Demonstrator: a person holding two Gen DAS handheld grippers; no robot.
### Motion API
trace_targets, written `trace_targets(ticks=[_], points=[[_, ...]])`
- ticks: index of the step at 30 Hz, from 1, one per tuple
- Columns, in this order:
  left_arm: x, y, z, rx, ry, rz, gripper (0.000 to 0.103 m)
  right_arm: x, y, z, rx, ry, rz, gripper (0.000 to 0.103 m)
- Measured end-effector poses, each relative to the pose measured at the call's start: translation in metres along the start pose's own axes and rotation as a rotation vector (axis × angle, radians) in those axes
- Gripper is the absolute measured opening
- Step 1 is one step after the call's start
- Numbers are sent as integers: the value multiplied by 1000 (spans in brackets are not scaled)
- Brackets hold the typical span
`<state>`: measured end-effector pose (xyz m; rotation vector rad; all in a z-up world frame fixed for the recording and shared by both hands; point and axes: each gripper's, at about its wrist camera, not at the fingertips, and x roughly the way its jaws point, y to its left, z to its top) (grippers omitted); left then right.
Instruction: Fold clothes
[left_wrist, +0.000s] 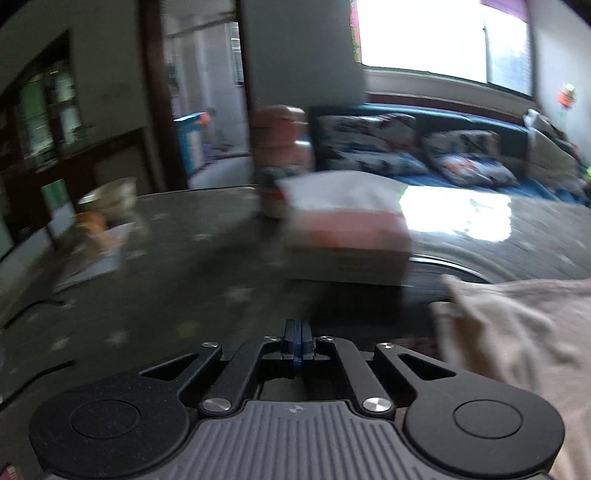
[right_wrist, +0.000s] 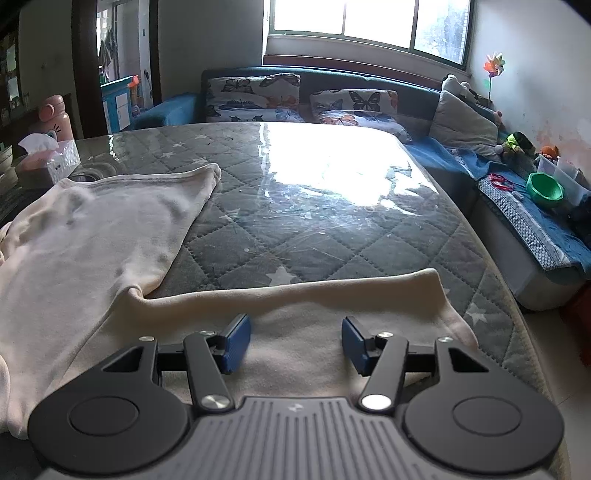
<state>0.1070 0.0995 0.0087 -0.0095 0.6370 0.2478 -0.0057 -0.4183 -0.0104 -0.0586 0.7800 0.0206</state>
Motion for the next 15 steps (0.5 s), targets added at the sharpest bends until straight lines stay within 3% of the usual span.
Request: trace_targets(ticks=[2,6,9,15], points=[[-3,21,-1,-46,13,-5,0,0,0,-1,3,-2,-4,58],[-4,33,-4,-72,57,-96,1,-1,2,-2,1,-10,-19,59],[-2,15,-5,-53,83,-203,5,-1,1,-3,15,-13,-21,60],[8,-42,-3,28,96,-320,14,0,1,-3,12,-10,-20,60]])
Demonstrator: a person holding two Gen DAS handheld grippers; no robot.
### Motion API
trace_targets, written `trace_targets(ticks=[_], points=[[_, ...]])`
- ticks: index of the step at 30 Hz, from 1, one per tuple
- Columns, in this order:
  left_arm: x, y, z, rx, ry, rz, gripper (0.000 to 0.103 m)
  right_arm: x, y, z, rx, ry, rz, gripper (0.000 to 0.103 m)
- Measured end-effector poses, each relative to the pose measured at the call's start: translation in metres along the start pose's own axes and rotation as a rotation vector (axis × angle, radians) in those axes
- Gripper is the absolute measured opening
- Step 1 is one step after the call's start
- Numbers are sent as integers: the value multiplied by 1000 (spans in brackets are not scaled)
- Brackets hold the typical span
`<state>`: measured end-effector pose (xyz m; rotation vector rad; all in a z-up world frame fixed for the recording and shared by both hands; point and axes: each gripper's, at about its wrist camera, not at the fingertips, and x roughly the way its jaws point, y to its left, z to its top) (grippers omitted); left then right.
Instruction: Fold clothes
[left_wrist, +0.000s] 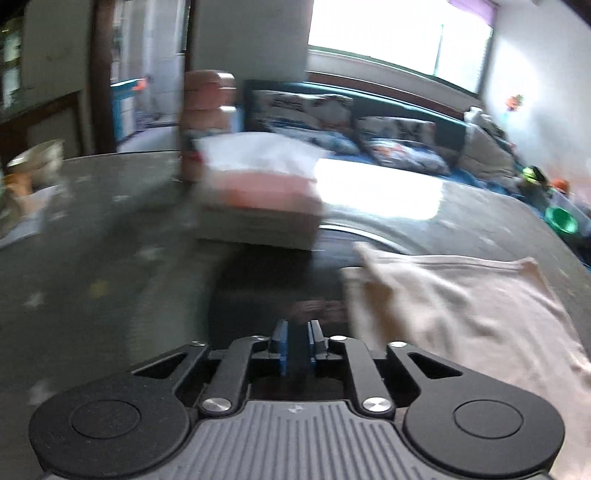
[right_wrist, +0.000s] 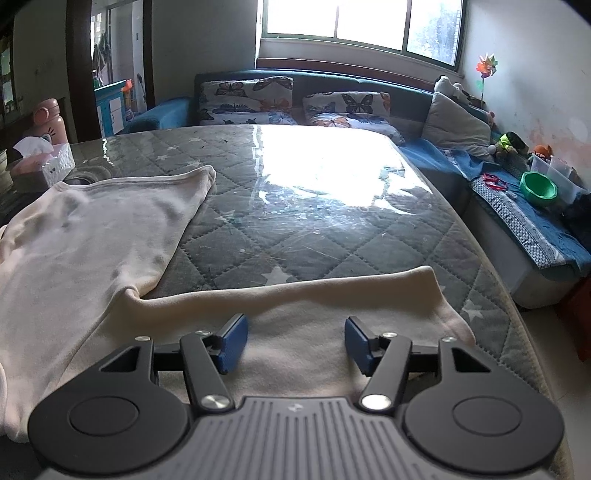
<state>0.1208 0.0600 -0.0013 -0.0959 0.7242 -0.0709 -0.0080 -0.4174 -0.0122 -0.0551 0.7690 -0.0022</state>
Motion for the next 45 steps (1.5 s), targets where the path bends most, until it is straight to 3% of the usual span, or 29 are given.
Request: trace_targets(ticks=[4,13,18,22,29,33,35,37,40,45], points=[[21,-20,9,18,26,-52,19,0,0,-1,1,-1,0,63],[50,-39,21,63,46,-78,19,2,-3,-2,12,-5,7,66],[52,-35,21,17,33,-56,16,2,-4,-3,20,-9,8,66],[52,-40,20,56,22,-34,16,2,-3,-3,19,-10,6,67],[51,-29,20,17,13,-6,16,2,-4,-2,17,-6,6,67],[54,-33,22,41,21,-33,32,2,-4,-2,20,-6,0,70],[57,-36,23,51,22,-28,35,3,-4,-2,23,-6,-1,70],[59,-37,24,56,13,-17,29,3,-3,-3,21,-7,-2,70],[60,-35,23,50,6,-27,8,3,-4,-3,24,-6,0,71],[41,-24,19,38,-37,30,4,4,-4,-2,22,-5,-1,71]])
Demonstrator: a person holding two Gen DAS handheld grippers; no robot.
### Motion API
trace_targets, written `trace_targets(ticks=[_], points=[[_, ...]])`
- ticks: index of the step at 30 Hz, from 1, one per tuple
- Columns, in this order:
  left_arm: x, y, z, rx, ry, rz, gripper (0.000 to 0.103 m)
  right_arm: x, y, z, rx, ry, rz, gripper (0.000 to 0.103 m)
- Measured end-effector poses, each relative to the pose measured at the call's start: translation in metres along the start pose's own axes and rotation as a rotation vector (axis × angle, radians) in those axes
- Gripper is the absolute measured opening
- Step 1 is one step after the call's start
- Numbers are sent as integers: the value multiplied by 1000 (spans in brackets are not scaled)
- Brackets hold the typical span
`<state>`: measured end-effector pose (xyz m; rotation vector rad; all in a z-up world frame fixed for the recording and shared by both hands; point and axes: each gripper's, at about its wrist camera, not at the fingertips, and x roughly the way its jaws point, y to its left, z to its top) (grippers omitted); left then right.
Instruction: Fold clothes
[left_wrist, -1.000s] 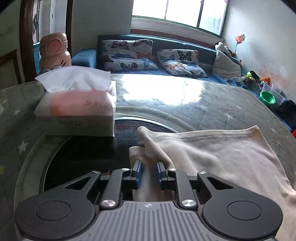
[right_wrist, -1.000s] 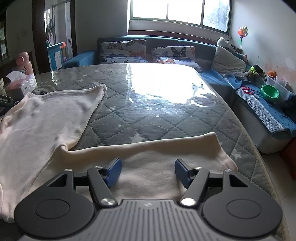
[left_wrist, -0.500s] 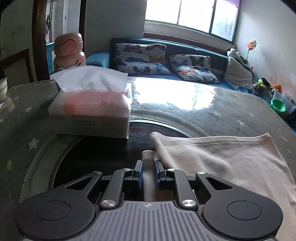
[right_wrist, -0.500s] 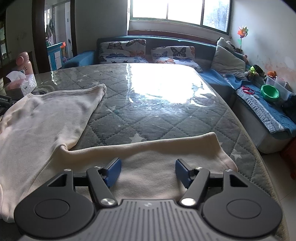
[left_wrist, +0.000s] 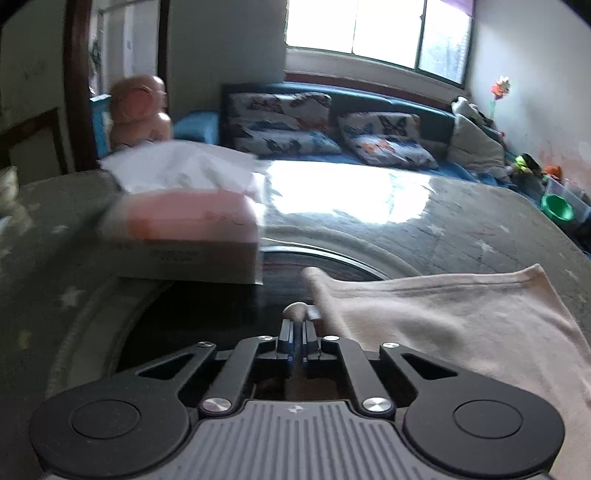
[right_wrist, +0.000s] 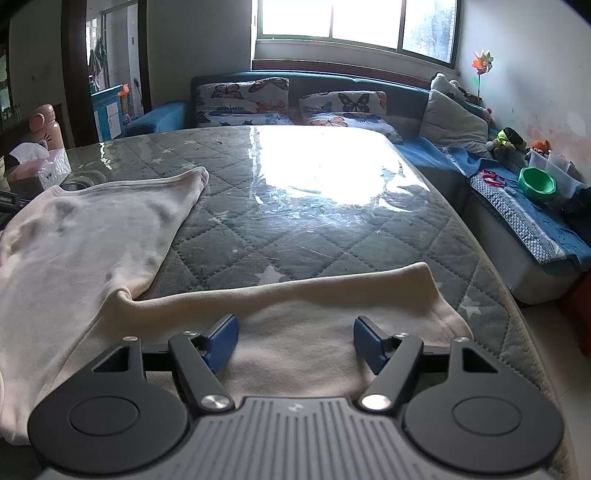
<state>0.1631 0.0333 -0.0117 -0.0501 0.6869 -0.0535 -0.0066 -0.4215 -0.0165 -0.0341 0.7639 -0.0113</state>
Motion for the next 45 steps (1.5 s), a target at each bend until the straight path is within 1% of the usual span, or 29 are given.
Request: trace_targets(ticks=[5,7,9,13,15,17,19,22,25,33,37,38,40,41,43,45], points=[[-32,28,-5,-28,-59,85,4,1,-1,-1,-2,-3,-5,73],[-45,42,-7,-34,-79,144,4,2,-2,-2,5,-5,-4,74],[-58,58,-11,-66,-84,190,4,2,-3,-3,9,-7,-3,74],[-93,87,-22,-135,-124,273,4,2,-2,-3,5,-10,-6,75],[-109,97,-29,-153,-135,305,4,2,-2,-3,3,-11,-8,75],[-121,104,-38,-143,-139,331,4,2,-2,-3,2,-11,-9,75],[-122,112,-48,-136,-117,358,4,2,-1,-3,1,-12,-11,76],[-121,122,-62,-161,-88,374,4,1,-1,-3,0,-10,-14,76],[-121,128,-69,-178,-81,382,4,0,0,-4,-14,-9,-21,76],[-116,143,-78,-202,-40,398,4,-4,1,-4,-26,16,-28,76],[-113,142,-79,-190,-23,403,5,-5,2,-5,-36,20,-23,77],[-112,142,-80,-193,-20,401,6,-5,0,-5,-34,20,-22,77],[-113,143,-79,-210,-20,392,14,-5,1,-4,-36,20,-24,77],[-115,143,-79,-218,-24,392,14,-5,1,-4,-41,20,-26,77],[-121,142,-76,-221,-42,402,23,-6,2,-4,-55,20,-28,77],[-128,139,-73,-212,-59,387,23,-7,3,-4,-59,20,-26,77]])
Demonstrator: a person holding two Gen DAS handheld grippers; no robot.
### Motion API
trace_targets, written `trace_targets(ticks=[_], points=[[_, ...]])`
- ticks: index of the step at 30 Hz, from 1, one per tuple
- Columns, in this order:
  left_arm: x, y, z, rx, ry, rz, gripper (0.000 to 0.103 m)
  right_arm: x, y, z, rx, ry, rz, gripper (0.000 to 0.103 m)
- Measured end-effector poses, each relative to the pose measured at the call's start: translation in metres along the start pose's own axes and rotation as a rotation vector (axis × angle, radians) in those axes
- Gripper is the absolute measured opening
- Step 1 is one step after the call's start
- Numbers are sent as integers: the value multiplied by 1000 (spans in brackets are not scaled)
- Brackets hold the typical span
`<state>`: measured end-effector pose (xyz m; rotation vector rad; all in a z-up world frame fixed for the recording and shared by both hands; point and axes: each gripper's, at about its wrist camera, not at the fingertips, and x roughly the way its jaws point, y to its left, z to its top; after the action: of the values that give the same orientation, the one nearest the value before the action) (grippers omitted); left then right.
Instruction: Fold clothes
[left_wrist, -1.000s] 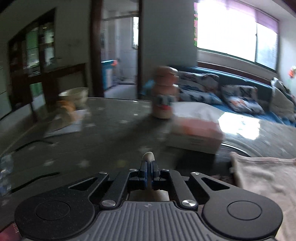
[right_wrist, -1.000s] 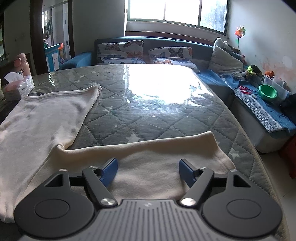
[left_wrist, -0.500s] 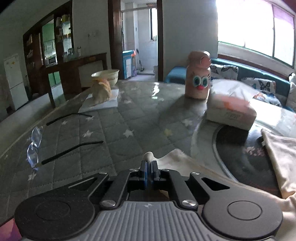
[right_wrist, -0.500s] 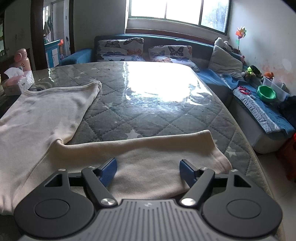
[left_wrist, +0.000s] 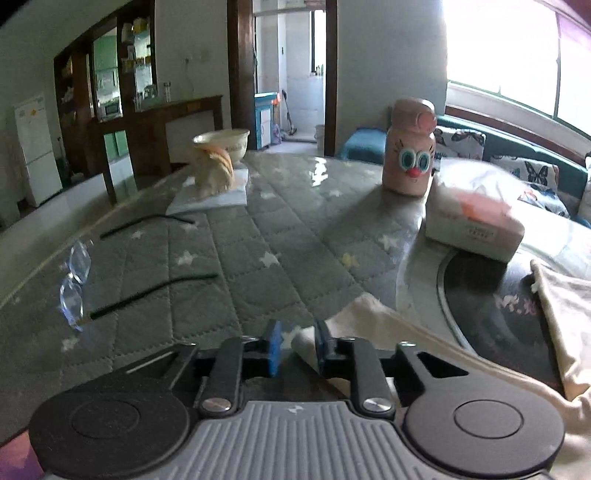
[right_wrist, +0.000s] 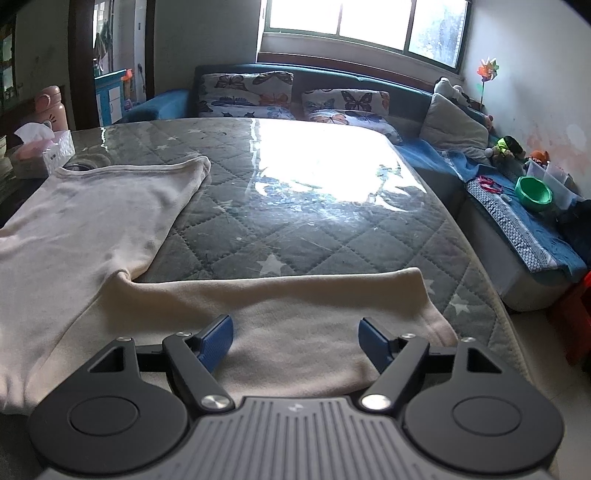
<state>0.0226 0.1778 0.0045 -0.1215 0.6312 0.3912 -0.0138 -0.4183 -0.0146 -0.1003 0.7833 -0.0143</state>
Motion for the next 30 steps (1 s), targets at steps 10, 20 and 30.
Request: trace_targets(ticks=[10,20,30], points=[[3,-50,-2,155,22,-132,23,-1,0,-1,3,1,1,77],[28,-52,-4,176,34,-25,26,0,-1,-2,8,0,1,80],[15,-41,-7,171,4,24,25,-6,-2,-1,9,-15,3,80]])
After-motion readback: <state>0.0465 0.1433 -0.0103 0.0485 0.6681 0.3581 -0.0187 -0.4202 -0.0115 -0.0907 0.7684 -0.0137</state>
